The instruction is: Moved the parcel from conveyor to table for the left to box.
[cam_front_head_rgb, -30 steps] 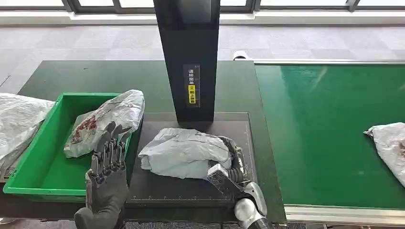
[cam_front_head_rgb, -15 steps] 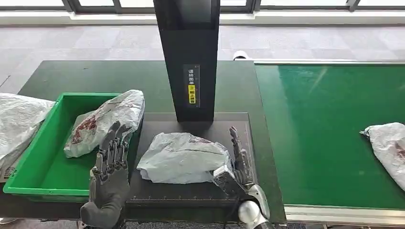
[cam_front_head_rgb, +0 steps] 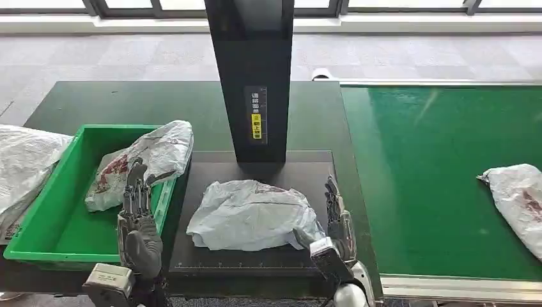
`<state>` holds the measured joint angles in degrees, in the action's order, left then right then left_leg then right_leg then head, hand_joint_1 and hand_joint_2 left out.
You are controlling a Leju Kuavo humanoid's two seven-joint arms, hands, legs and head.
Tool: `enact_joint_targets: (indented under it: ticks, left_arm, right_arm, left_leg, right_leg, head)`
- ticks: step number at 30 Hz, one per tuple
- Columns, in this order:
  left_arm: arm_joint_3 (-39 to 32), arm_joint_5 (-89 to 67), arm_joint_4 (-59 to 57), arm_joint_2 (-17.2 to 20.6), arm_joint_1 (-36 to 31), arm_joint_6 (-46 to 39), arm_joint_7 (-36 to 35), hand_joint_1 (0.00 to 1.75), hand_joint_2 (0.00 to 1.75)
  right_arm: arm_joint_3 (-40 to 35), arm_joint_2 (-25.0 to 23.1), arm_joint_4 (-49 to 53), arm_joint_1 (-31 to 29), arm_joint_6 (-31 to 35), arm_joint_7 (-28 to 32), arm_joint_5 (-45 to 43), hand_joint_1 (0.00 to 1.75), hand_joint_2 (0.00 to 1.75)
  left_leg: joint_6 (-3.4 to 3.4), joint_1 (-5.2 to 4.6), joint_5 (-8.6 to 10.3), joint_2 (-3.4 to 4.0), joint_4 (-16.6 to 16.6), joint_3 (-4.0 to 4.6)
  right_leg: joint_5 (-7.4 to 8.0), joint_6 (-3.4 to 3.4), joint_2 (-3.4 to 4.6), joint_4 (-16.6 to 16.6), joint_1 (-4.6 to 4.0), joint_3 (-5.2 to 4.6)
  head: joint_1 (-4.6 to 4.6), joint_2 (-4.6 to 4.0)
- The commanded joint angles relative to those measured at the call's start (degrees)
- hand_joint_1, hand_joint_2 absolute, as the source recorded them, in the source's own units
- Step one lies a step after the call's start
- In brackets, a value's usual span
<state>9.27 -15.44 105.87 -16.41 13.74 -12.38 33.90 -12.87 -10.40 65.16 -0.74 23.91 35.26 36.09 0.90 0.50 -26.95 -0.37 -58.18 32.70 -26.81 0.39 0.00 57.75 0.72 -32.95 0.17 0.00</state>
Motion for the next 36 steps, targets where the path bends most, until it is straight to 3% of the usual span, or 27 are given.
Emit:
enact_joint_targets:
  ticks: [1,10,12,13,16,24,27,34,36]
  left_arm:
    - [0.79,-6.00,-6.00,0.96,-2.58,-4.90,-0.61,0.00,0.00]
    - [2.30,-17.49,-15.90,2.38,-6.07,-2.99,-5.15,0.00,0.00]
    - [2.54,-25.49,-19.52,2.66,-6.76,-9.36,-6.99,0.00,0.00]
    - [3.72,-30.58,-21.92,3.23,-7.28,-12.00,-8.92,0.00,1.75]
    - [9.55,-43.11,-29.93,4.70,-9.22,-15.33,-13.80,0.00,1.75]
    - [10.12,-43.29,-30.16,4.78,-9.33,-16.04,-14.07,0.00,1.75]
    - [13.24,-50.93,-33.92,5.64,-10.66,-14.78,-19.53,0.00,1.75]
    - [14.61,-52.23,-37.75,5.53,-11.62,-14.70,-20.75,0.00,1.75]
    - [16.54,-57.59,-43.12,5.73,-14.07,-9.84,-24.62,0.00,1.75]
  right_arm:
    - [3.83,2.69,8.60,4.50,-1.36,0.64,-0.99,0.00,1.75]
    - [4.43,1.80,9.49,3.91,-2.09,1.55,-0.71,0.00,1.75]
    - [4.12,2.31,10.36,4.20,-1.81,1.77,-0.78,0.00,1.75]
    - [3.77,2.67,10.66,4.26,-1.93,2.30,-1.29,0.00,1.75]
    - [3.29,3.20,13.18,5.41,-1.43,2.98,-1.78,0.00,1.75]
    - [3.17,3.27,13.73,5.75,-1.47,2.98,-1.78,0.00,1.75]
    - [3.24,3.66,15.96,7.17,-1.61,2.98,-1.85,0.00,1.75]
    - [3.61,3.86,17.87,8.59,-1.91,2.82,-1.85,0.00,1.75]
    - [4.40,3.10,20.68,10.60,-2.53,3.15,-1.30,0.00,1.75]
  left_leg:
    - [-0.04,-0.04,0.03,-0.12,0.07,-0.02]
    - [-0.03,-0.04,0.09,-0.07,0.11,-0.05]
    - [-0.03,-0.05,0.09,0.00,0.18,-0.08]
    - [-0.04,-0.03,0.11,-0.05,0.22,-0.11]
    - [-0.04,-0.07,0.17,-0.19,0.29,-0.17]
    - [-0.02,-0.05,0.06,0.01,0.11,-0.08]
    - [-0.03,-0.03,0.08,0.01,0.16,-0.10]
    - [-0.04,-0.06,0.07,0.06,0.18,-0.12]
    - [-0.04,-0.07,0.09,0.02,0.22,-0.14]
  right_leg:
    - [-0.01,0.00,-0.15,-0.06,0.03,0.07]
    - [0.05,-0.01,-0.11,-0.10,0.04,0.09]
    - [0.09,-0.03,-0.03,-0.16,0.04,0.09]
    - [0.14,-0.04,-0.08,-0.21,0.02,0.14]
    - [0.13,-0.03,-0.20,-0.27,0.06,0.24]
    - [0.09,-0.02,0.01,-0.10,0.04,0.08]
    - [0.11,-0.04,0.01,-0.16,0.02,0.11]
    - [0.11,-0.02,0.06,-0.18,0.04,0.11]
    - [0.11,-0.03,0.01,-0.20,0.05,0.13]
  head:
    - [0.00,0.00]
    - [0.00,0.00]
    - [0.00,0.00]
    - [0.00,0.00]
    - [0.00,0.00]
    - [0.00,0.00]
    - [0.00,0.00]
    - [0.00,0.00]
    - [0.00,0.00]
